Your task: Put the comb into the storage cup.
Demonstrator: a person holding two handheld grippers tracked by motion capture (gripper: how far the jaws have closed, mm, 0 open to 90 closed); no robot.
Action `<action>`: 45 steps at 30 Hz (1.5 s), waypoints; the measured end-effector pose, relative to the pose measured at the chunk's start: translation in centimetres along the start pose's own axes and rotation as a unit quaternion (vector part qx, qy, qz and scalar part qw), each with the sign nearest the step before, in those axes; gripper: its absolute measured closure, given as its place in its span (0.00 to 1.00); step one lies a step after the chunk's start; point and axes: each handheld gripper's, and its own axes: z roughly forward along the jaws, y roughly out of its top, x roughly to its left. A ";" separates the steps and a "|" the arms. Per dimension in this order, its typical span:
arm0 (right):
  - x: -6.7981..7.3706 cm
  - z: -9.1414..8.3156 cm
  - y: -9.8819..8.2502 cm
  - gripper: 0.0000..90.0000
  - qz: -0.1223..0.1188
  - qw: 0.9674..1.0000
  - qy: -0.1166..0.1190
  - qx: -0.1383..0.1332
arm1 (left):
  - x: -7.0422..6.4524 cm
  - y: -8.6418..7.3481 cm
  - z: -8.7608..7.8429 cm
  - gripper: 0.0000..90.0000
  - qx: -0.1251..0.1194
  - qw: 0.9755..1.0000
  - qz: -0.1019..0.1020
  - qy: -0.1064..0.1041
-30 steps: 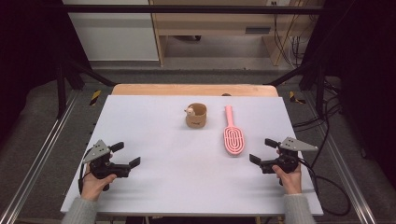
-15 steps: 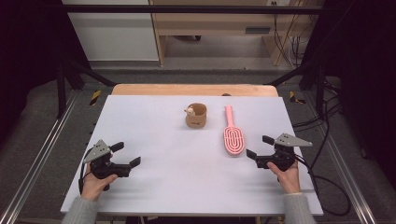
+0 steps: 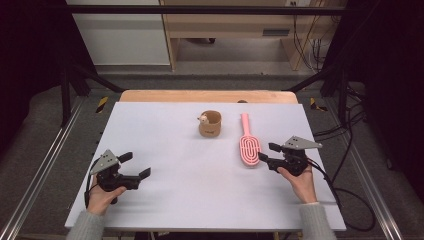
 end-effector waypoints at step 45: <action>2.3 6.9 1.7 1.00 -0.004 0.997 0.030 0.077 | 0.0 -0.1 0.1 0.02 0.002 1.000 0.002 0.006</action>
